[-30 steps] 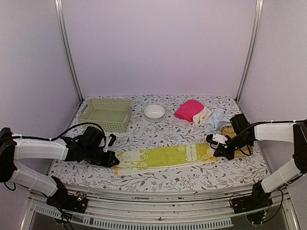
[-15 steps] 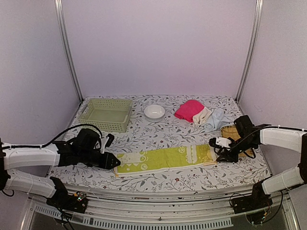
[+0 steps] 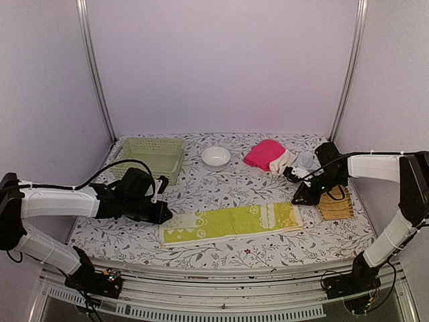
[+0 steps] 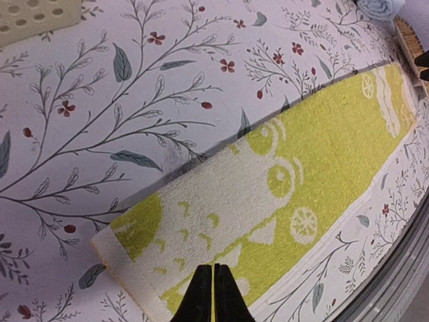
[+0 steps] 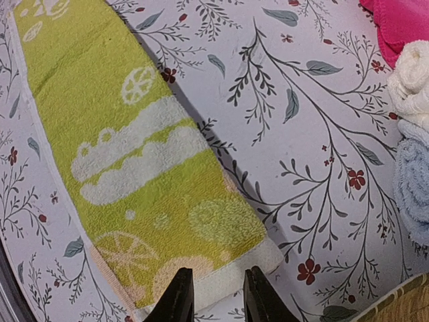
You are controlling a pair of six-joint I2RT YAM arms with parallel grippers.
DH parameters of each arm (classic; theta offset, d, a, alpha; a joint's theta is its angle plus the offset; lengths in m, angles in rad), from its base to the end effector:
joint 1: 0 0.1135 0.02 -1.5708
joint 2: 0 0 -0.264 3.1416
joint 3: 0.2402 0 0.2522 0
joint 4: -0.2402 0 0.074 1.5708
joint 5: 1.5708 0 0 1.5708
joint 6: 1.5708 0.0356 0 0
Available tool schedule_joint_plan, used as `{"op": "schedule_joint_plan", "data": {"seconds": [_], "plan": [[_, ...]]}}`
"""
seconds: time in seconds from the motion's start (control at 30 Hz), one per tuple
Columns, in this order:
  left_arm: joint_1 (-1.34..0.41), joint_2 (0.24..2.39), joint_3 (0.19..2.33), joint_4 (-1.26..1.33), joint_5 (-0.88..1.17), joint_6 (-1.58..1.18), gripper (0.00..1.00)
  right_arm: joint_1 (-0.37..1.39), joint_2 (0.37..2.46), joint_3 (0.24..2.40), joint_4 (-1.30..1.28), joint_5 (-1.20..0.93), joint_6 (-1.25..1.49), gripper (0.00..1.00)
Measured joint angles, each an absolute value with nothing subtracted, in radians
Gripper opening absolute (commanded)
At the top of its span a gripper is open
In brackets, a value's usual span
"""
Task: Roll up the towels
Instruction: Fold the towel at the center of the board, then adjust the towel at the center of the board.
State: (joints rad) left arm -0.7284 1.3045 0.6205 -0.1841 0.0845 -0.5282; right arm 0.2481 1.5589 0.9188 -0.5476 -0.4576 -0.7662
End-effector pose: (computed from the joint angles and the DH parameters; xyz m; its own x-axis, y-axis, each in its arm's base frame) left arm 0.1838 -0.1680 0.1764 -0.8467 0.0823 -0.5257 0.3211 0.8669 -0.3813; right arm 0.2761 0.0862 0.1810 -0.3841 -0.7390 -0.5535 -0.8975 0.4395 0.0361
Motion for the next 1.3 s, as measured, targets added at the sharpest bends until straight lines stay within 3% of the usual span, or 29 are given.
{"op": "schedule_joint_plan", "data": {"seconds": [0.33, 0.73, 1.07, 1.3], "plan": [[-0.728, 1.441, 0.622, -0.168, 0.065, -0.566, 0.0, 0.252, 1.715, 0.975, -0.541, -0.414, -0.664, 0.23], [-0.721, 1.518, 0.637, -0.184, -0.006, -0.58, 0.0, 0.289, 1.826, 1.055, -0.473, -0.268, -0.609, 0.25], [-0.702, 1.422, 0.592, -0.238, -0.075, -0.648, 0.0, 0.324, 1.967, 1.261, -0.478, -0.21, -0.575, 0.27], [-0.7, 1.325, 0.607, -0.274, -0.086, -0.643, 0.0, 0.329, 1.951, 1.327, -0.532, -0.231, -0.526, 0.29]]}}
